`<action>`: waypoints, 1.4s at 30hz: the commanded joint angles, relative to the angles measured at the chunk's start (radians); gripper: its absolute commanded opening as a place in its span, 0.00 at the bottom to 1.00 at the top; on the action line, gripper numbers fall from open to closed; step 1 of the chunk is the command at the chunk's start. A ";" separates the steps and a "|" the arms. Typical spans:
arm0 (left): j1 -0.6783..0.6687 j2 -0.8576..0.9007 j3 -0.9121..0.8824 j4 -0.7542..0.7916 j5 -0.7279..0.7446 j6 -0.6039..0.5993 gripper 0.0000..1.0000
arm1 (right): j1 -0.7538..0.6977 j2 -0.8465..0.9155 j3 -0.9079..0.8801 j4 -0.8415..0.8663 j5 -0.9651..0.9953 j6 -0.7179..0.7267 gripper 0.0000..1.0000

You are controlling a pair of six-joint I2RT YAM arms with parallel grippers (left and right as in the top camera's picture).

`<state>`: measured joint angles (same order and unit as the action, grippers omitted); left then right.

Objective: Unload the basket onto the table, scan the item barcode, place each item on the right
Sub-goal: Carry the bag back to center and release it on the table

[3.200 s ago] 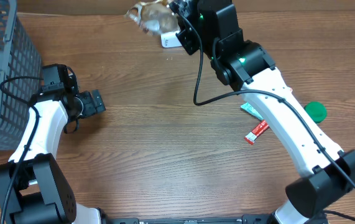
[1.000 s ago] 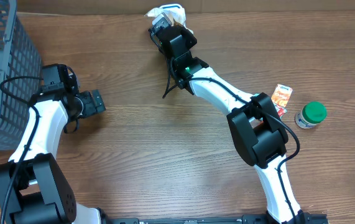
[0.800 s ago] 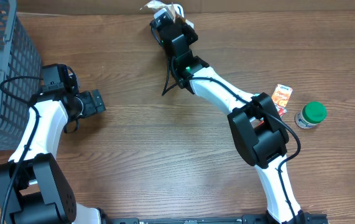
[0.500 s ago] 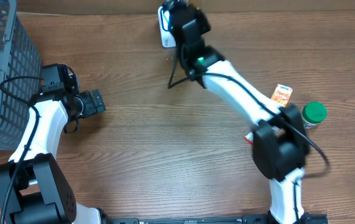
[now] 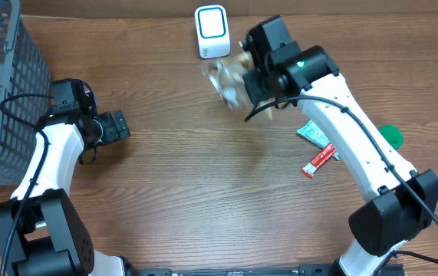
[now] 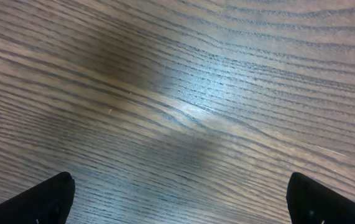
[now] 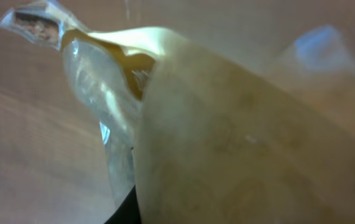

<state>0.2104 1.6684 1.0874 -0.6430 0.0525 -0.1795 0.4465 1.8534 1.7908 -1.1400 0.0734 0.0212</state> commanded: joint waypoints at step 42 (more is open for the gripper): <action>0.003 0.005 0.018 0.001 0.007 0.016 1.00 | -0.147 -0.002 -0.234 -0.095 -0.109 0.039 1.00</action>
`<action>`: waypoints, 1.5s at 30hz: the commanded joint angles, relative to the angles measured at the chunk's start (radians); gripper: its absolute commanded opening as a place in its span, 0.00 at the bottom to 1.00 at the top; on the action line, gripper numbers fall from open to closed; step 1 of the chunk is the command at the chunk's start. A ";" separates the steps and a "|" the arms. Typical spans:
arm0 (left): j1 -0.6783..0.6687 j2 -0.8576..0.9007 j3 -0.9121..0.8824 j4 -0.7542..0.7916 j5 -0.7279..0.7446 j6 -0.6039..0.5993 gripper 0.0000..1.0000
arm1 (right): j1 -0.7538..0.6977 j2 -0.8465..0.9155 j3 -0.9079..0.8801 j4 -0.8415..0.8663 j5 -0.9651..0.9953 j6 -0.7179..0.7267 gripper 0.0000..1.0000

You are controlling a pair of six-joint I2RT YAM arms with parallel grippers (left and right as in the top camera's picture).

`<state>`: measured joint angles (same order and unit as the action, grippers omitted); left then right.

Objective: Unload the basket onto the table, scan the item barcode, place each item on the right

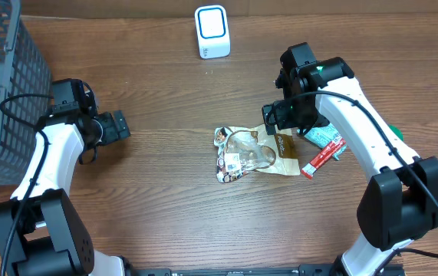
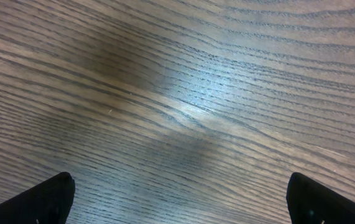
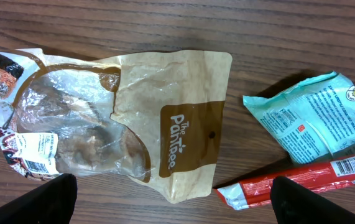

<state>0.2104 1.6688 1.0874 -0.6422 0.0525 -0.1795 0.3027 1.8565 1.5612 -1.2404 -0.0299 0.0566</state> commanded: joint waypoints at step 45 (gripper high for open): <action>0.005 0.005 0.018 0.000 0.007 0.015 1.00 | 0.005 -0.380 -0.004 0.009 -0.006 0.003 1.00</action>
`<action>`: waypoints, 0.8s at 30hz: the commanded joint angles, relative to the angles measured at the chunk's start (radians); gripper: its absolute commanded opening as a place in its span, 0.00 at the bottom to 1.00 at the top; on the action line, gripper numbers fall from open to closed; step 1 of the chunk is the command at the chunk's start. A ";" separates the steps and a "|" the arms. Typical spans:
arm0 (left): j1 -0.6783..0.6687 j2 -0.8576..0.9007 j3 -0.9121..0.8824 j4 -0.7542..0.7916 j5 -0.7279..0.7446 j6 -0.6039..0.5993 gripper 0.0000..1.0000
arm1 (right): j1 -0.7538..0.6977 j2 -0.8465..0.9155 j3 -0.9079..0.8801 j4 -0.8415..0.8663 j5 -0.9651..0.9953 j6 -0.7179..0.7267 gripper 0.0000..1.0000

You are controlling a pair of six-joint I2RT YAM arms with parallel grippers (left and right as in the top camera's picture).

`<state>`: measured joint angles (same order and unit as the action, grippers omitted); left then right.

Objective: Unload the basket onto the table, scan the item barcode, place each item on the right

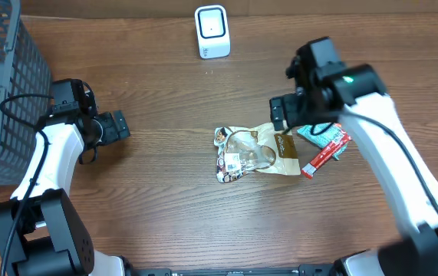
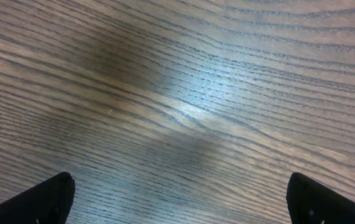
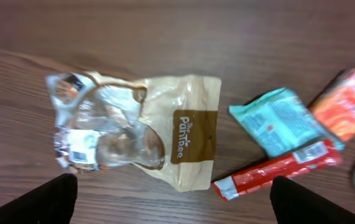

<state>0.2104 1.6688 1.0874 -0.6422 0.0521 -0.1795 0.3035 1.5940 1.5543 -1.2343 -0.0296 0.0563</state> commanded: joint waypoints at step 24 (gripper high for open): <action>0.005 0.005 0.018 0.000 0.008 0.016 1.00 | 0.005 -0.773 0.003 0.001 -0.006 0.003 1.00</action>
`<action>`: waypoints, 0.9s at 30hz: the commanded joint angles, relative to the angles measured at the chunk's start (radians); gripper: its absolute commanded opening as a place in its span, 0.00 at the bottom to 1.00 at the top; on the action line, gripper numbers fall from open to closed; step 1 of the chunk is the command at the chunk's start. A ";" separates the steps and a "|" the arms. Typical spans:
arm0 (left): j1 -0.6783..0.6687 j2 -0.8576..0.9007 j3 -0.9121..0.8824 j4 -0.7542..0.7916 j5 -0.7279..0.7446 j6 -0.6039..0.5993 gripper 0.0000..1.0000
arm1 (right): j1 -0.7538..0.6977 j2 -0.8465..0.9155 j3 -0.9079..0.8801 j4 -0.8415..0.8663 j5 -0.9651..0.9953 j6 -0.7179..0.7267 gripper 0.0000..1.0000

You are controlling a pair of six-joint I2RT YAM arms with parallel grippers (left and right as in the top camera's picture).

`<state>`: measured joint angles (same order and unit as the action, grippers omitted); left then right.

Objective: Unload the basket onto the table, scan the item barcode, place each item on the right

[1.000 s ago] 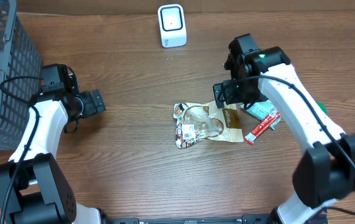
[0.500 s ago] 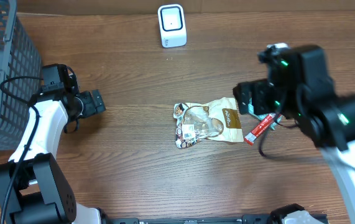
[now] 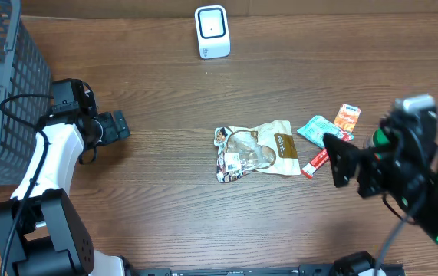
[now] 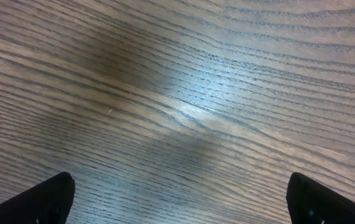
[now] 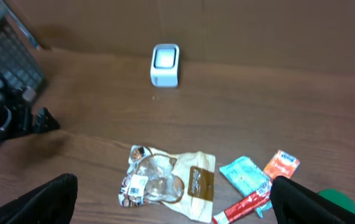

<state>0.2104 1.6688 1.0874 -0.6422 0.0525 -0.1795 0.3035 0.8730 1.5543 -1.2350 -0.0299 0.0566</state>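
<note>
The brown and clear snack bag (image 3: pixel 255 151) lies flat in the middle of the table, its white barcode label facing up; the right wrist view shows the bag (image 5: pixel 168 180) far below. The white scanner (image 3: pixel 212 31) stands at the back edge, and the right wrist view takes in this scanner (image 5: pixel 165 65) too. My right gripper (image 3: pixel 343 164) hangs high over the table's right side, open and empty (image 5: pixel 174 202). My left gripper (image 3: pixel 119 125) stays at the left, open over bare wood (image 4: pixel 180 199).
A grey mesh basket fills the far left. Right of the bag lie a teal packet (image 3: pixel 316 128), a red stick packet (image 3: pixel 317 161) and an orange packet (image 3: pixel 347 117). A green object (image 5: pixel 336 202) sits at the right edge.
My right gripper has risen high above the table and shifted right and toward the front, still open. The snack bag and left arm have not moved.
At first my right gripper held the snack bag up close to the scanner. Then the bag lay flat mid-table with the gripper open just above it. After that the gripper stood higher, and now it is far above the table.
</note>
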 commanded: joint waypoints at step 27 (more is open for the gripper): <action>0.005 0.005 0.018 0.000 0.007 0.015 1.00 | 0.003 -0.272 0.002 -0.343 -0.006 0.003 1.00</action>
<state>0.2104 1.6684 1.0874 -0.6426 0.0521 -0.1795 0.3038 0.6132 1.5539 -1.5482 -0.0299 0.0563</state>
